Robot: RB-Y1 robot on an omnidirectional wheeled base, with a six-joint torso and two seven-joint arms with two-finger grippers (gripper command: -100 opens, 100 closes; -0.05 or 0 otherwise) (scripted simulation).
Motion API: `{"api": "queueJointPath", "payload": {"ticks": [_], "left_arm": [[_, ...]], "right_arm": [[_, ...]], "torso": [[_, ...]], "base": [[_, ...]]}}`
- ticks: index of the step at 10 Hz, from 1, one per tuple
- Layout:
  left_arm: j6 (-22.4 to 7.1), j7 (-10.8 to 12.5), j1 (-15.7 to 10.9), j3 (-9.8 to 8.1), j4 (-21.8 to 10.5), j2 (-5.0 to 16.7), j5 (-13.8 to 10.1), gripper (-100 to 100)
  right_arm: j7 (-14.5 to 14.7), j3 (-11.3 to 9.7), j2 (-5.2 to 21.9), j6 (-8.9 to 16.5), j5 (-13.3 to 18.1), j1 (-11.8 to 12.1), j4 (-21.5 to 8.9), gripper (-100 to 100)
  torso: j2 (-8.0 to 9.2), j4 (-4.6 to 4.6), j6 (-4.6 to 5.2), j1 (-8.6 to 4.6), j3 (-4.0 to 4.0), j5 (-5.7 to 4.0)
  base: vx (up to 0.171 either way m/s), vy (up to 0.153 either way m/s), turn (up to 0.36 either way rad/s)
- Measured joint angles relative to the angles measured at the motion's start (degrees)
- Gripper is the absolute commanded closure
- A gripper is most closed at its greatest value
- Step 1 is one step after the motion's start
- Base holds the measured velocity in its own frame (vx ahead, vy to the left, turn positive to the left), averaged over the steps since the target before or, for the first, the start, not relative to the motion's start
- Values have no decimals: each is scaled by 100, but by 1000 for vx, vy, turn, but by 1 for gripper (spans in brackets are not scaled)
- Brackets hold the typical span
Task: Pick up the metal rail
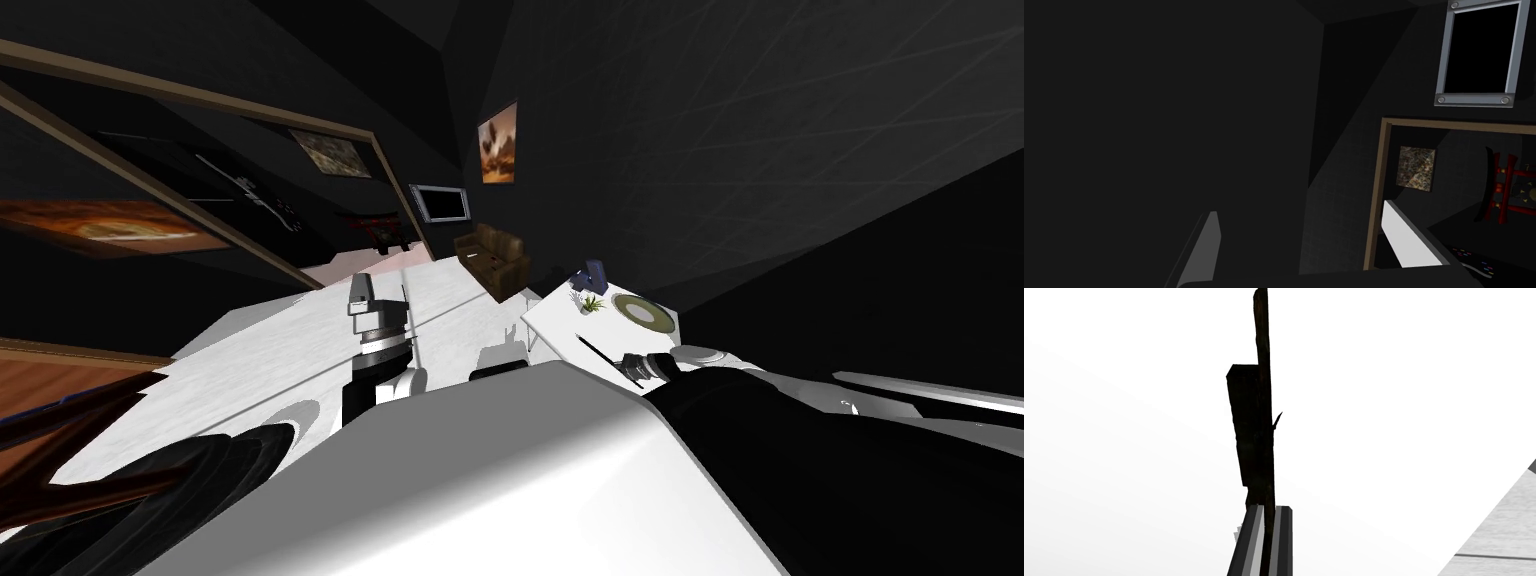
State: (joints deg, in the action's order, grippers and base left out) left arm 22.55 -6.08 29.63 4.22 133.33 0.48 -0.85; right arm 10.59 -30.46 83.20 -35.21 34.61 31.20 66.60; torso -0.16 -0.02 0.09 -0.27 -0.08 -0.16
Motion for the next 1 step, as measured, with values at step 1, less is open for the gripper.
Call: {"api": "queueJointPath", "payload": {"ticks": [1], "left_arm": [[0, 0, 0, 0, 0, 0, 0, 0]], "right_arm": [[-5, 5, 15, -4, -5, 9, 10, 0]], "torso": [[-2, 0, -3, -2, -1, -4]], "base": [[0, 0, 0]]}}
